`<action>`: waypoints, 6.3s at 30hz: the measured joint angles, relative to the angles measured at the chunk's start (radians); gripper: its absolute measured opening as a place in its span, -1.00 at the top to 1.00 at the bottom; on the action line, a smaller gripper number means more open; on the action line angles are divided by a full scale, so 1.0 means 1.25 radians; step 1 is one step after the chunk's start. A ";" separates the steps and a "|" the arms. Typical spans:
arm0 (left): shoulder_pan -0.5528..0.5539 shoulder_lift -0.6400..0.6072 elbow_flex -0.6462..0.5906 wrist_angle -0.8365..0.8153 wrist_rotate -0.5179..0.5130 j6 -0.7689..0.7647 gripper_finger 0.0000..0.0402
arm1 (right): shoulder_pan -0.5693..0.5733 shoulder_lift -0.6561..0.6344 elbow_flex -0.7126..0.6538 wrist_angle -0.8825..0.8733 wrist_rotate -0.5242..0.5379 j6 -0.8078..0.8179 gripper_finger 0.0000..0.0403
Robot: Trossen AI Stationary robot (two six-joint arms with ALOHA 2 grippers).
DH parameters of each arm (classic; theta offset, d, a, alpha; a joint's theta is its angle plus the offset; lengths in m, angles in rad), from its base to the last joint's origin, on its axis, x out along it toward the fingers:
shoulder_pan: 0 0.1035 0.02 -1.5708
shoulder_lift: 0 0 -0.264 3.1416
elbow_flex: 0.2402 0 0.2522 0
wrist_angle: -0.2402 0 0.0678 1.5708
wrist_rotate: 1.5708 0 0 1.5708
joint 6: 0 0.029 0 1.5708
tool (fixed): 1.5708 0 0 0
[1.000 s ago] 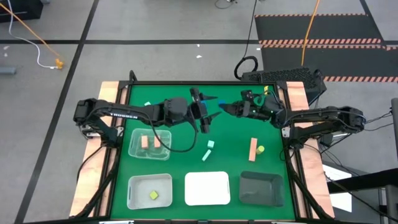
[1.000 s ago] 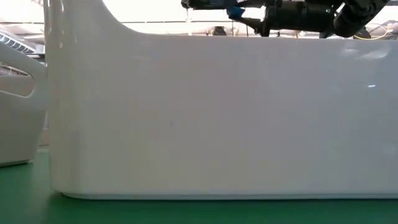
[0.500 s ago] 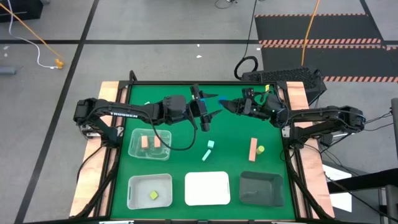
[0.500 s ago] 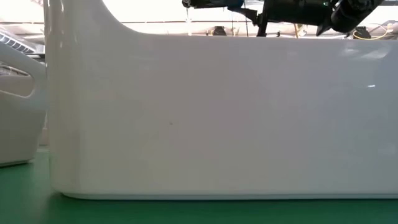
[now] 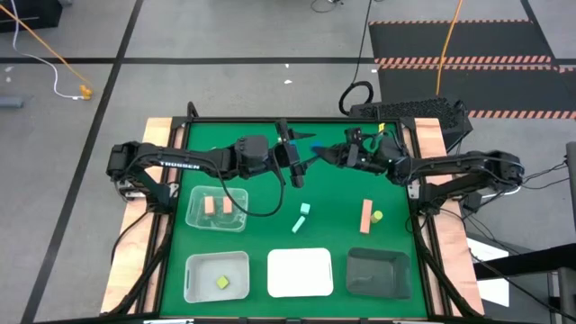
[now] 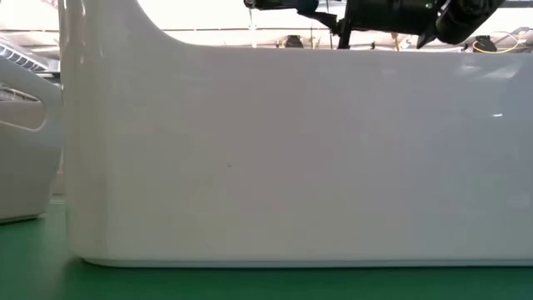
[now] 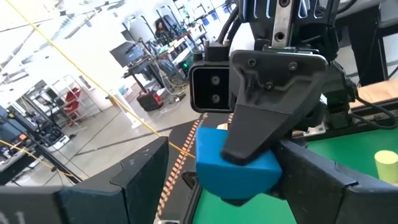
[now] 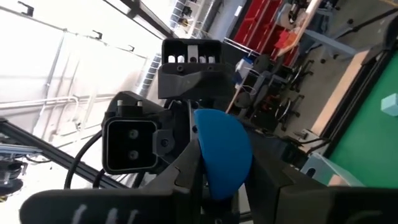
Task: Sort & place blocks by color
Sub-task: Put the right blue block into the white bin, then put the bottom green block into the gray bin
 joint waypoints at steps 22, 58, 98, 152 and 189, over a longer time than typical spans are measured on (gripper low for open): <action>-0.010 0.000 0.000 -0.033 -0.007 -0.010 0.15 | 0.000 0.029 -0.001 0.038 -0.038 -0.010 0.31; -0.196 -0.014 0.001 -0.329 0.115 -0.812 0.15 | -0.055 0.028 -0.002 -0.521 -0.117 -0.393 -0.20; -0.381 0.265 0.001 -0.105 0.204 -1.550 -0.23 | 0.340 -0.144 -0.002 -1.269 0.231 -0.357 -0.20; -0.229 0.264 0.001 0.246 0.408 -1.385 -0.68 | 0.345 -0.160 -0.060 -1.404 0.061 -0.082 -0.20; -0.226 0.264 0.001 0.241 0.412 -1.355 -0.68 | 0.348 -0.162 -0.167 -1.349 0.002 -0.273 0.44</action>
